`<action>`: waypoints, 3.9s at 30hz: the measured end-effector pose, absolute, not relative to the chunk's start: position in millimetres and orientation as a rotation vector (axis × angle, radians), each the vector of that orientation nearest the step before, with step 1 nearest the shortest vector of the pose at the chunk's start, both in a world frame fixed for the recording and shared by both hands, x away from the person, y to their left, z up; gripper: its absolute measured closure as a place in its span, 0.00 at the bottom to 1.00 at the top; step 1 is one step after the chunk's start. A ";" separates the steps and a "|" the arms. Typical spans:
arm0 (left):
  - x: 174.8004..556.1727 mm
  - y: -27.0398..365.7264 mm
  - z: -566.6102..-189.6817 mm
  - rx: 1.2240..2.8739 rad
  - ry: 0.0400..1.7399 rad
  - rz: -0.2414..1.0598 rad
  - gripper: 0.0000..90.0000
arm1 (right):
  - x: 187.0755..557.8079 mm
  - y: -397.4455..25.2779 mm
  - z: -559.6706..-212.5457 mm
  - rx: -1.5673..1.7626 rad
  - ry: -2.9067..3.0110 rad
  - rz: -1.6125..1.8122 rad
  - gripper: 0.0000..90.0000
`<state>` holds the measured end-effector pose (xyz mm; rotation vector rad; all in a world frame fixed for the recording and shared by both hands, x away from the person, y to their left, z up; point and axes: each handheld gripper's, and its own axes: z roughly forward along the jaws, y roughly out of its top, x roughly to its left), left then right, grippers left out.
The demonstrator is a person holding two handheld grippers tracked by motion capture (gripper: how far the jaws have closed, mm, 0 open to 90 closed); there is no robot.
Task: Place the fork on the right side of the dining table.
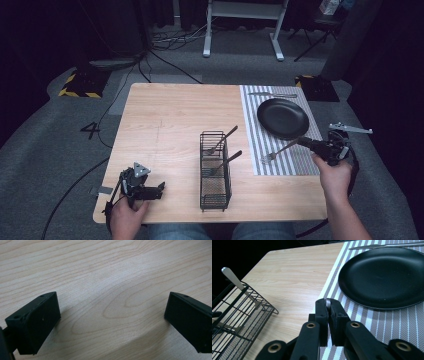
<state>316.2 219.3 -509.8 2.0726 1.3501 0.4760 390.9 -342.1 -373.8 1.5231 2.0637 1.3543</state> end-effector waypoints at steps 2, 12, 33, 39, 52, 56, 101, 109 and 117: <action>316.2 219.3 -509.7 2.073 1.350 0.476 0.00 | 390.2 -344.6 -373.1 1.530 2.057 1.361 0.90; 316.2 219.3 -509.7 2.073 1.351 0.476 0.00 | 393.8 -352.4 -374.5 1.564 2.059 1.343 0.85; 316.2 219.3 -509.8 2.073 1.350 0.476 0.00 | 405.6 -383.0 -396.8 1.696 2.041 1.257 0.78; 316.2 219.3 -509.7 2.073 1.351 0.475 0.00 | 406.2 -393.0 -408.2 1.732 2.028 1.243 0.77; 316.2 219.3 -509.7 2.073 1.351 0.475 0.00 | 407.3 -415.9 -433.9 1.804 1.998 1.171 0.78; 316.2 219.3 -509.7 2.073 1.351 0.475 0.00 | 407.4 -421.5 -441.7 1.829 1.993 1.154 0.78; 315.0 218.9 -509.8 2.069 1.358 0.477 0.00 | 366.3 -369.9 -413.1 1.376 2.218 1.148 0.51; 315.0 218.9 -509.8 2.069 1.358 0.477 0.00 | 351.1 -352.5 -417.4 1.302 2.314 1.156 0.46; 315.0 218.9 -509.8 2.069 1.358 0.477 0.00 | 343.3 -335.4 -424.9 1.222 2.405 1.128 0.42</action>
